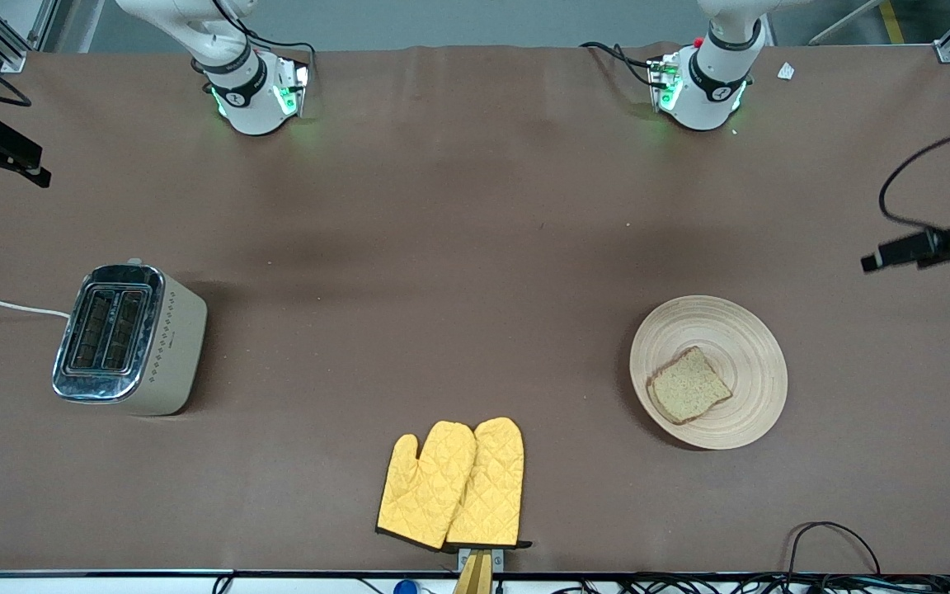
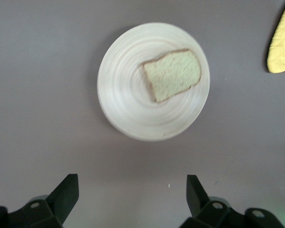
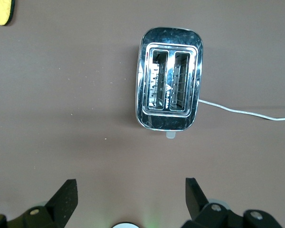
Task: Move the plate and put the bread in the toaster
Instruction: 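Move the left gripper toward the rim of the wooden plate, then push the wooden plate with the left gripper toward the toaster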
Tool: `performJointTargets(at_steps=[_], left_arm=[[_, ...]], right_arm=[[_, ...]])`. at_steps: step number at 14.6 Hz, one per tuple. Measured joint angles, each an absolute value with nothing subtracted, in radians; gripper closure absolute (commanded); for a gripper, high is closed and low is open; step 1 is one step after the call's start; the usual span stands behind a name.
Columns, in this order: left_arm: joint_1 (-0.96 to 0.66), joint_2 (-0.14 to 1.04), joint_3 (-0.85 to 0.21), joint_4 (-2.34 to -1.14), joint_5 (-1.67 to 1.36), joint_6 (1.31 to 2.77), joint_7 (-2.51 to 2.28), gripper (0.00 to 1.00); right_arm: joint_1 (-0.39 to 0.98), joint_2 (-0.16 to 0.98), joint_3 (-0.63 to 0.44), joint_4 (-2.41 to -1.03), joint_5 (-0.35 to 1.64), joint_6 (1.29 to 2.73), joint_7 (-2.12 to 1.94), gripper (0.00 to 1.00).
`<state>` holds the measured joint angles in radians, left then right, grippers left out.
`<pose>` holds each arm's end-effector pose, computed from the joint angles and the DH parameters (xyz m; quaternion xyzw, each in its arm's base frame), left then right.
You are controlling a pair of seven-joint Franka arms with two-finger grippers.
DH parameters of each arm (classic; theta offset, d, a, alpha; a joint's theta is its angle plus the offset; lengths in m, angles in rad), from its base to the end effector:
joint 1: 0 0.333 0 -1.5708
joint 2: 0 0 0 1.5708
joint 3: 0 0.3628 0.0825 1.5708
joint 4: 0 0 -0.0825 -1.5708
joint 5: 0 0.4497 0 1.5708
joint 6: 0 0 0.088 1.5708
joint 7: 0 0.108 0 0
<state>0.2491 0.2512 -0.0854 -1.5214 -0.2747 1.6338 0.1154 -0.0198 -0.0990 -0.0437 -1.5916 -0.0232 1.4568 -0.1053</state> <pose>0.6942 0.0929 0.5404 0.9860 0.0424 -0.0472 0.1544 0.5708 -0.0405 0.7084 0.9996 0.0199 -0.0187 0.0078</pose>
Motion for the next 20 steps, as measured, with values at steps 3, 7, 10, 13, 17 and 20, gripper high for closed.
performJointTargets(at_steps=[3, 7, 10, 13, 17, 20], left_arm=[[0.333, 0.42, -0.085, -1.519, -0.424, 1.719, 0.326, 0.0], [0.402, 0.585, -0.085, -1.513, -0.569, 1.813, 0.512, 0.0], [0.422, 0.671, -0.085, -1.512, -0.705, 1.837, 0.613, 0.16], [0.427, 0.741, -0.085, -1.511, -0.763, 1.849, 0.653, 0.2], [0.437, 0.795, -0.085, -1.507, -0.789, 1.881, 0.701, 0.31], [0.434, 0.826, -0.09, -1.506, -0.84, 1.887, 0.721, 0.43]], right_arm=[[-0.018, -0.099, -0.042, -1.592, -0.023, 1.451, -0.105, 0.0], [-0.015, -0.099, -0.039, -1.592, -0.023, 1.449, -0.105, 0.0], [-0.013, -0.099, -0.037, -1.592, -0.023, 1.439, -0.105, 0.0], [-0.009, -0.099, -0.036, -1.592, -0.023, 1.439, -0.105, 0.0], [-0.007, -0.099, -0.036, -1.592, -0.023, 1.437, -0.105, 0.0], [-0.004, -0.099, -0.034, -1.592, -0.023, 1.436, -0.105, 0.0]])
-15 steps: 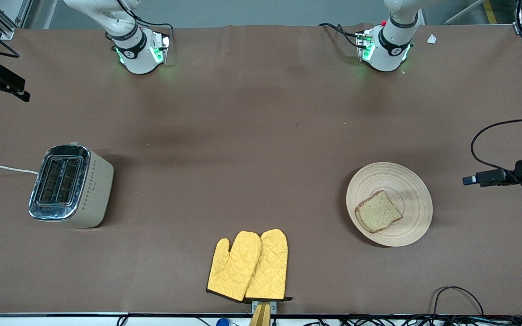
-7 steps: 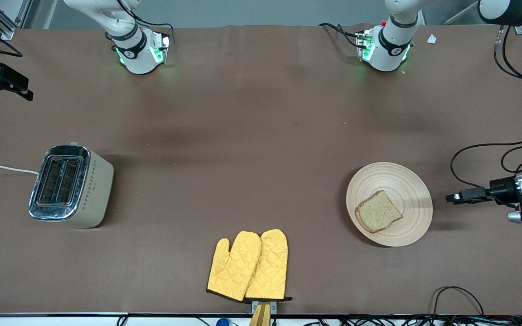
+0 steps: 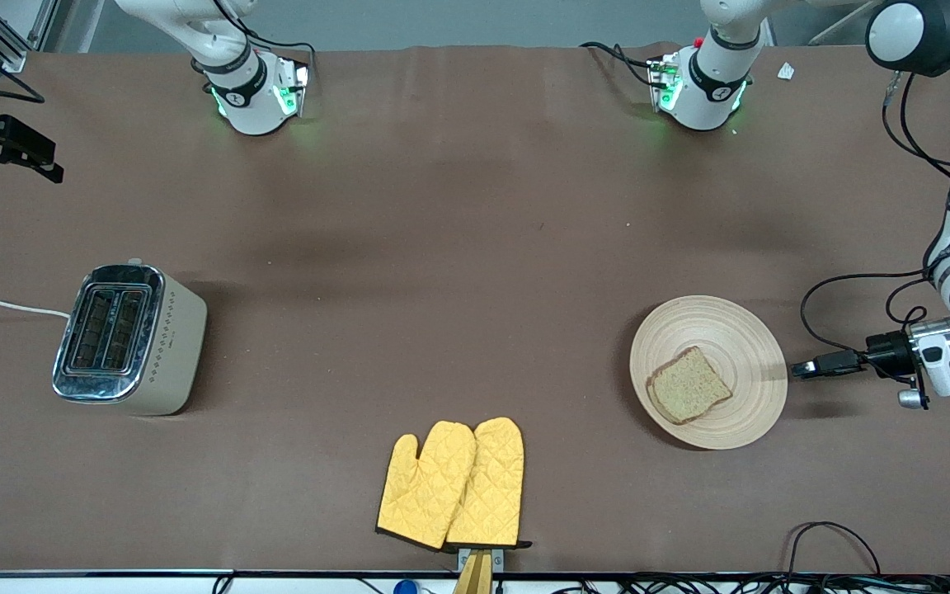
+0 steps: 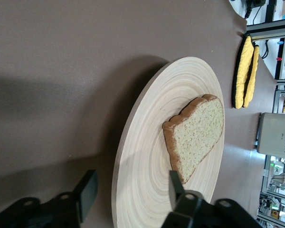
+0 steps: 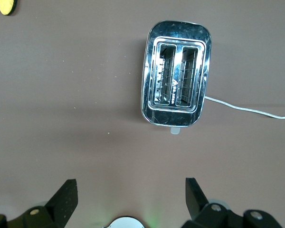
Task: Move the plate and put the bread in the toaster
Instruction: 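Push the wooden plate with the left gripper toward the toaster, then push the plate further with the left gripper while the right gripper approaches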
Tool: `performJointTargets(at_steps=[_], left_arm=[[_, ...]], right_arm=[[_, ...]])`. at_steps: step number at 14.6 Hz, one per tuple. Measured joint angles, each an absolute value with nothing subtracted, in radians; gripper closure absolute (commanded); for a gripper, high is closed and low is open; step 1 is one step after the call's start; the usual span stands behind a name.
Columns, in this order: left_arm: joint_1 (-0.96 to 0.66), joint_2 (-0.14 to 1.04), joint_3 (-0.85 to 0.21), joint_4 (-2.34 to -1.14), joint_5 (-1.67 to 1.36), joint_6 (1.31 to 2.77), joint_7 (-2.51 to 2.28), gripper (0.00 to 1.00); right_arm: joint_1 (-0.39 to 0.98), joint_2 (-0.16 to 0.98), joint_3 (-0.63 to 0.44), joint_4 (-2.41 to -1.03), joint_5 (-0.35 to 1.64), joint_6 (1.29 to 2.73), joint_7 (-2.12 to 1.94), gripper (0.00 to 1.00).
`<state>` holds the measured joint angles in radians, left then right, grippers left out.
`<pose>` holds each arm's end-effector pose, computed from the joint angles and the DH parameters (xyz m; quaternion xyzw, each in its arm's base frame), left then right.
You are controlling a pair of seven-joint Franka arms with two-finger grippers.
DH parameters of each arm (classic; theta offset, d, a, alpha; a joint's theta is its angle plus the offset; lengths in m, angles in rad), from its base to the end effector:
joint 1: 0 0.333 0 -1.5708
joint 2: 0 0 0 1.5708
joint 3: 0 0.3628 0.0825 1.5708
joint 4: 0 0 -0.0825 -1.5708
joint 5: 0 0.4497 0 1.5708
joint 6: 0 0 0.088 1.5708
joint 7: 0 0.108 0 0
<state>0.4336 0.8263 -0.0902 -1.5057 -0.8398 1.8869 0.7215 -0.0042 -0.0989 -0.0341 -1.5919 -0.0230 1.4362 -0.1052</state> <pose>0.7287 0.2117 0.1561 0.9005 0.0463 0.0202 0.4320 0.5694 -0.0257 0.7065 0.9990 0.0323 -0.0290 0.0077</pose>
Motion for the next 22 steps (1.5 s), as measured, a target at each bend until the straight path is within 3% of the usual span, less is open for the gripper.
performJointTargets(at_steps=[3, 8, 10, 15, 22], left_arm=[[0.428, 0.857, -0.099, -1.504, -0.851, 1.892, 0.75, 0.56], [0.414, 0.869, -0.108, -1.497, -0.852, 1.894, 0.764, 0.91], [0.407, 0.869, -0.117, -1.491, -0.852, 1.893, 0.776, 0.98], [0.403, 0.866, -0.22, -1.457, -0.856, 1.894, 0.784, 1.0], [0.34, 0.811, -0.5, -1.441, -0.856, 1.943, 0.611, 0.98]], right_arm=[[-0.002, -0.099, -0.033, -1.592, -0.022, 1.436, -0.105, 0.0], [-0.002, -0.099, -0.033, -1.592, -0.022, 1.433, -0.105, 0.0], [-0.002, -0.099, -0.033, -1.592, -0.022, 1.433, -0.105, 0.0], [-0.002, -0.099, -0.034, -1.593, -0.022, 1.433, -0.105, 0.0], [0.018, -0.092, -0.023, -1.612, 0.056, 1.434, -0.105, 0.0]])
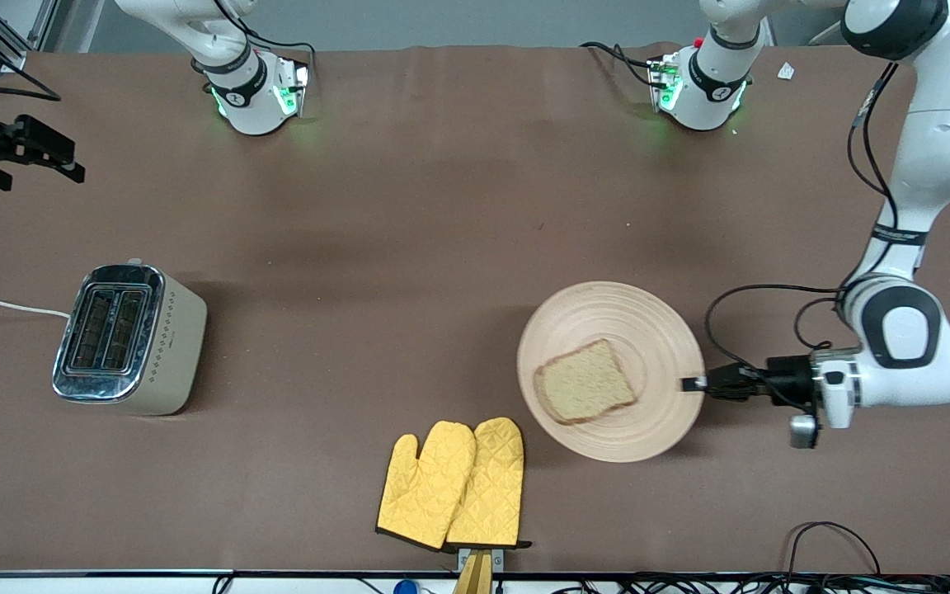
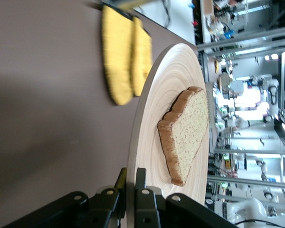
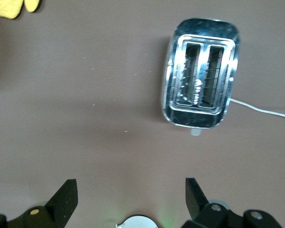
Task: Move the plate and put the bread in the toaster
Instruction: 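Push the plate further with the left gripper while the right gripper approaches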
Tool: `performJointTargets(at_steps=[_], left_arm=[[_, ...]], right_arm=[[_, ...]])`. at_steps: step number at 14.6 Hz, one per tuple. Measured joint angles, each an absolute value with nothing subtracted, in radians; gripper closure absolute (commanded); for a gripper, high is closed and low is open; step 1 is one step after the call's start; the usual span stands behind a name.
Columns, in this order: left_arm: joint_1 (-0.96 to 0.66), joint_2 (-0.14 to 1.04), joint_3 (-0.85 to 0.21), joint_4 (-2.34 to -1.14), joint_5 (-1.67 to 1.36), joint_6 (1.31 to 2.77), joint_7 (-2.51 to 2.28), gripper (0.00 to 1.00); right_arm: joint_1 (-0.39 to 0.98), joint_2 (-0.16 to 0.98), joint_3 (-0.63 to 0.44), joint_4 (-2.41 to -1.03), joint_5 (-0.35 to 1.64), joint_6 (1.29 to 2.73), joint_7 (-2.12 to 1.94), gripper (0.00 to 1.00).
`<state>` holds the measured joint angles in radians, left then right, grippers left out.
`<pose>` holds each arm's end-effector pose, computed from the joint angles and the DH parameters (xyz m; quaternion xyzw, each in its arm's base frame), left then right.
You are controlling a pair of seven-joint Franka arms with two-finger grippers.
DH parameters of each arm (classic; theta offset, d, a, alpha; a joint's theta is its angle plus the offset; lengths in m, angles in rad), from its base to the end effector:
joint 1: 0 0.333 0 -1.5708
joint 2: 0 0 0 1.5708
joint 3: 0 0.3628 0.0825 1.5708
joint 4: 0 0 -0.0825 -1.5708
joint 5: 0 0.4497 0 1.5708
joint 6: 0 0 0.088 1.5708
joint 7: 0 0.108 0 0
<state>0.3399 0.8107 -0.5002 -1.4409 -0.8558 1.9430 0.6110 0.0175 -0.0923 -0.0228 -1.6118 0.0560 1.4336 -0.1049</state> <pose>0.7928 -0.0954 0.2681 0.8377 -0.0904 0.0139 0.5384 0.5720 0.0029 0.6923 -0.9973 -0.0524 0.0413 0.0312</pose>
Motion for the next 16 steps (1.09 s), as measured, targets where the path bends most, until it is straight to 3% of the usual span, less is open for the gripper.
performJointTargets(at_steps=[4, 8, 12, 13, 14, 15, 16], left_arm=[[0.162, 0.822, -0.509, -1.462, -0.883, 2.06, 0.609, 0.96], [-0.017, 0.863, -0.507, -1.48, -0.984, 2.298, 0.608, 0.96], [-0.106, 0.955, -0.505, -1.483, -1.004, 2.441, 0.608, 0.95], [-0.119, 0.973, -0.505, -1.481, -1.012, 2.459, 0.608, 0.91], [-0.128, 0.986, -0.505, -1.478, -1.028, 2.467, 0.608, 0.84], [-0.135, 0.993, -0.505, -1.477, -1.048, 2.471, 0.609, 0.54], [-0.138, 0.995, -0.506, -1.475, -1.064, 2.471, 0.609, 0.02]], right_arm=[[0.045, -0.033, 0.008, -1.638, 0.138, 1.479, -0.093, 0.0], [0.05, 0.051, 0.037, -1.714, 0.232, 1.675, -0.079, 0.0], [0.067, 0.094, 0.118, -1.779, 0.233, 1.833, 0.014, 0.0], [0.07, 0.113, 0.129, -1.784, 0.233, 1.873, 0.02, 0.0], [0.072, 0.136, 0.138, -1.787, 0.233, 1.911, 0.025, 0.0], [0.075, 0.16, 0.144, -1.79, 0.233, 1.949, 0.027, 0.0], [0.079, 0.186, 0.149, -1.791, 0.233, 1.984, 0.032, 0.0]])
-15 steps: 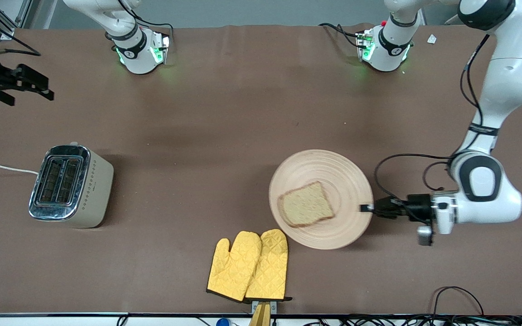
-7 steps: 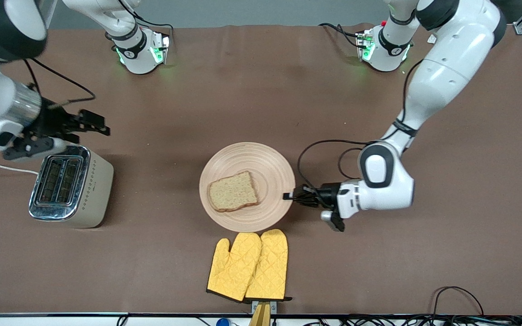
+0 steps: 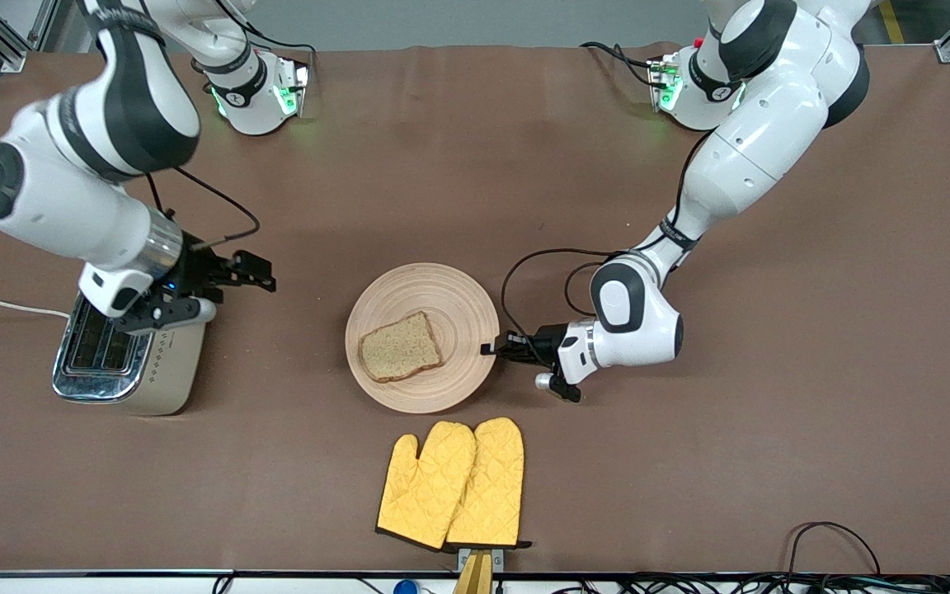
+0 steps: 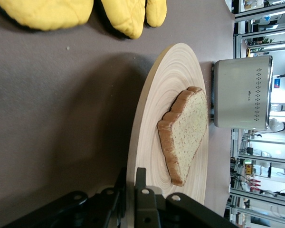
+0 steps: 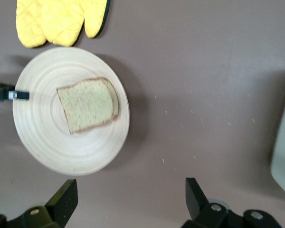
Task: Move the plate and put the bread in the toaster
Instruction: 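Push the plate further with the left gripper while the right gripper approaches, then lower the right gripper onto the bread while the left gripper withdraws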
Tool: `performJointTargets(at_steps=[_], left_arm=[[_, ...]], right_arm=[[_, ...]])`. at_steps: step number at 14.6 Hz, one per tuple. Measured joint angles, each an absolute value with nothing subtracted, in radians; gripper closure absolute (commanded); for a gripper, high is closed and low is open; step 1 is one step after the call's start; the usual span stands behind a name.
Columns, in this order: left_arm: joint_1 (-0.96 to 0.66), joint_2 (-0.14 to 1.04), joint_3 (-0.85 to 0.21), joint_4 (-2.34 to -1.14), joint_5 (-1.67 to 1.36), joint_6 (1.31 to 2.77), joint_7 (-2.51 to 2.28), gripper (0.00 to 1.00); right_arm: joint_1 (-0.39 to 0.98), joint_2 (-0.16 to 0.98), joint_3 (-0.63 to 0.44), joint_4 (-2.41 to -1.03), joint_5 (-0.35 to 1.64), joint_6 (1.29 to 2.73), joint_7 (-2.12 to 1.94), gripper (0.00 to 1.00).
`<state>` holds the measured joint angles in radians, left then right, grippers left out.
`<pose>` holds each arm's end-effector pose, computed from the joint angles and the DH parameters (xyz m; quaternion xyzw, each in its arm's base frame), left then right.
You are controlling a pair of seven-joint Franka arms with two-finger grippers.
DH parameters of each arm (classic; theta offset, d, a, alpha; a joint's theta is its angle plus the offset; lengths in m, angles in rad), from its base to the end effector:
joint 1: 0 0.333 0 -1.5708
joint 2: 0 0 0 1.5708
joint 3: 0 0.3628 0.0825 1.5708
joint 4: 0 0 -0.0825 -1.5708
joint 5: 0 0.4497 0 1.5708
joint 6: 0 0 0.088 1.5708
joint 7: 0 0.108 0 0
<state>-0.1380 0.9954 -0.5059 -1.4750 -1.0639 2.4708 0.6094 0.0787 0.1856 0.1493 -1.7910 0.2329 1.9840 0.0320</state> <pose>0.6854 -0.4171 0.1206 0.8631 -0.0514 -0.0091 0.5023 0.6632 0.1634 0.4686 -0.9915 -0.0498 0.0114 0.1198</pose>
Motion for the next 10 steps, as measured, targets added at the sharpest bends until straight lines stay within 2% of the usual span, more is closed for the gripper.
performJointTargets(at_steps=[5, 10], left_arm=[[-0.107, 0.983, -0.504, -1.455, -1.083, 2.471, 0.543, 0.0], [0.118, 0.843, -0.503, -1.496, -0.899, 2.433, 0.31, 0.0]], right_arm=[[0.111, 0.298, 0.156, -1.792, 0.233, 2.129, 0.051, 0.0], [0.185, 0.414, 0.159, -1.791, 0.181, 2.298, 0.095, 0.05]])
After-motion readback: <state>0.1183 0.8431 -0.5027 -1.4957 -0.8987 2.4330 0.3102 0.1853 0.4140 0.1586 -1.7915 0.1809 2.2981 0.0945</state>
